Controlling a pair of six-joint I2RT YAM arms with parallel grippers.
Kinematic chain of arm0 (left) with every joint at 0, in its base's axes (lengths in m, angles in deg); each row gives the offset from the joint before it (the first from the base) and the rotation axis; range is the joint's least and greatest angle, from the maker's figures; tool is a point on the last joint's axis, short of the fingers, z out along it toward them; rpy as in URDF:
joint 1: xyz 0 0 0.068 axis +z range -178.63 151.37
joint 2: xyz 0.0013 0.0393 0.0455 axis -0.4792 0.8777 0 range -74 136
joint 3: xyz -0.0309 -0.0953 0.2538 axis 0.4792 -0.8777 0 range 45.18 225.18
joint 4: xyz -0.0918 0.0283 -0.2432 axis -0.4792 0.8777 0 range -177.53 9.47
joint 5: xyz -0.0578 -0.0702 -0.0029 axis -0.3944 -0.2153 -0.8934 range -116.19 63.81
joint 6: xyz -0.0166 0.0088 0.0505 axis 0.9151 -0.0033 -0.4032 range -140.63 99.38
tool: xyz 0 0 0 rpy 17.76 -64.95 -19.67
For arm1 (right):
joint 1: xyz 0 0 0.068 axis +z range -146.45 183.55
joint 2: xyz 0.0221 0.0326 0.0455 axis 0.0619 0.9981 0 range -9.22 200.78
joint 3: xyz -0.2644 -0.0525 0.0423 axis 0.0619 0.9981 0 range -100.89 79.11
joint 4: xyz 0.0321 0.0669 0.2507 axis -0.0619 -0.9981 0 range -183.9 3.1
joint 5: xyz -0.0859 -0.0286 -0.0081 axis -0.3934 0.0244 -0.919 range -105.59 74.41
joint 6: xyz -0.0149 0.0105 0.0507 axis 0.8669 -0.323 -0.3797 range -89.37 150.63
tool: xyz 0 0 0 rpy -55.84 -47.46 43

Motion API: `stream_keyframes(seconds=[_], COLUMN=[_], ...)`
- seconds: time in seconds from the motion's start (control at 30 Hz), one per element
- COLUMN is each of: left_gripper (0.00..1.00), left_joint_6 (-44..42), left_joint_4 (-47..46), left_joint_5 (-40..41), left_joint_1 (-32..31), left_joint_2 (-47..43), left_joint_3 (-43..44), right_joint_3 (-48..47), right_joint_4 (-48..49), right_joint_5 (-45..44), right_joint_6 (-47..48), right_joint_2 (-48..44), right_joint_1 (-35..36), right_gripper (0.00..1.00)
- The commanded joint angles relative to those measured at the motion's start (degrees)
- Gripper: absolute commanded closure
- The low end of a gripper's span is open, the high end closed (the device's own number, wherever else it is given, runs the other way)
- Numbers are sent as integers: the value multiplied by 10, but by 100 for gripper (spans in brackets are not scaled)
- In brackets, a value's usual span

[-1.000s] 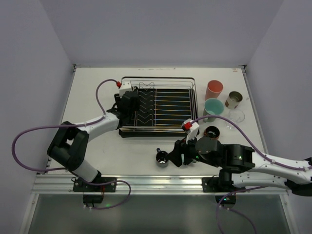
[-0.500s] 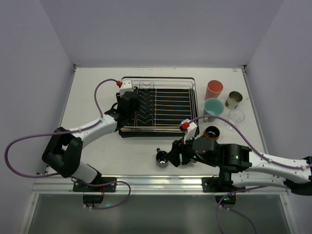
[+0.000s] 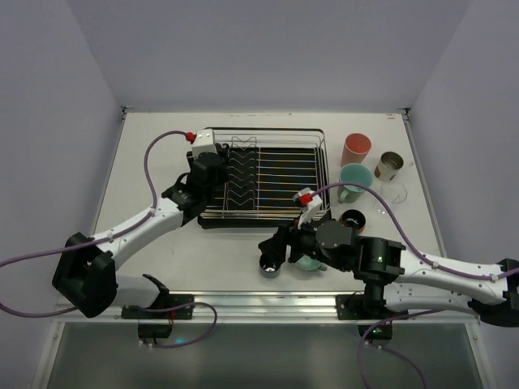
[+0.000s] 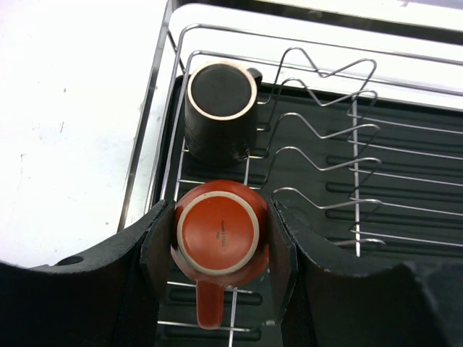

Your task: Unload the cups from the dish rack

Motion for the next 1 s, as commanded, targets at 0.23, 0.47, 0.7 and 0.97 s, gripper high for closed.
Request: stream_keyframes(seconds=[0.23, 0.47, 0.7, 0.97], left_gripper=[100, 100, 100, 100], left_joint_6=[69, 164, 215, 278], left_joint_4=[7, -81, -123, -186], left_joint_5=[-119, -295, -391, -463], left_joint_1=[-7, -7, -7, -7], left_joint_2=[-209, -312, -345, -361], left_joint_3=[-28, -72, -85, -120], right_joint_3=[46, 9, 1, -5], right_joint_4=[323, 421, 467, 467], right_joint_5=[155, 178, 194, 203], right_joint_6=[-58, -64, -66, -63], right_joint_2=[41, 107, 119, 111], right_joint_1=[-152, -159, -174, -197], right_gripper=[34, 29, 29, 31])
